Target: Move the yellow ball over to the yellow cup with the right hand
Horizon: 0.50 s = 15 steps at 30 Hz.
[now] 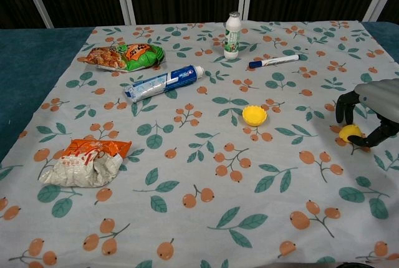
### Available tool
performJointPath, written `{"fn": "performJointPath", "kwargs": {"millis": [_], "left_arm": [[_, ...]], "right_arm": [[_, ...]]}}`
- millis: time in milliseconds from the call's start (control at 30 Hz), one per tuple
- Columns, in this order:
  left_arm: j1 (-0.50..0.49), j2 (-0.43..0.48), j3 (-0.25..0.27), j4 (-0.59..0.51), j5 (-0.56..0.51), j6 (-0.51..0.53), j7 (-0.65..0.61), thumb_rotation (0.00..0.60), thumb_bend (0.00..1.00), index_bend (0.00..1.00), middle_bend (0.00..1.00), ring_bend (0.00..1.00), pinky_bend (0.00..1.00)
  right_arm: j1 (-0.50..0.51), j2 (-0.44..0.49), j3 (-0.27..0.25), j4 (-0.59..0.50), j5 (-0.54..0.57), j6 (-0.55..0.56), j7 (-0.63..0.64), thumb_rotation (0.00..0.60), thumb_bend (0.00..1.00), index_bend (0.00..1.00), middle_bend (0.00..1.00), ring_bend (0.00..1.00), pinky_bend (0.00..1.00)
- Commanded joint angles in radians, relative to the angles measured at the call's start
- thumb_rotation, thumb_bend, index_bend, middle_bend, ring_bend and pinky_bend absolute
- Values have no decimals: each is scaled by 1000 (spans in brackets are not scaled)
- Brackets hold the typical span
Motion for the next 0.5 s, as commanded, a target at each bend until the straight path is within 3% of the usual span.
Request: {"fn": "performJointPath", "kwargs": {"millis": [33,500], "left_arm": [[0,0,0,0,-1,-1,1,600,373,0,0,0,0],[0,2,1,0,-2,-3,1,600,374,0,0,0,0]], "right_arm": [[1,1,-2,0,-1,0,-5,600,260,438,428,228,184],[2,4,-3,-6,4,1,-12,600,261,439,428,228,184]]}}
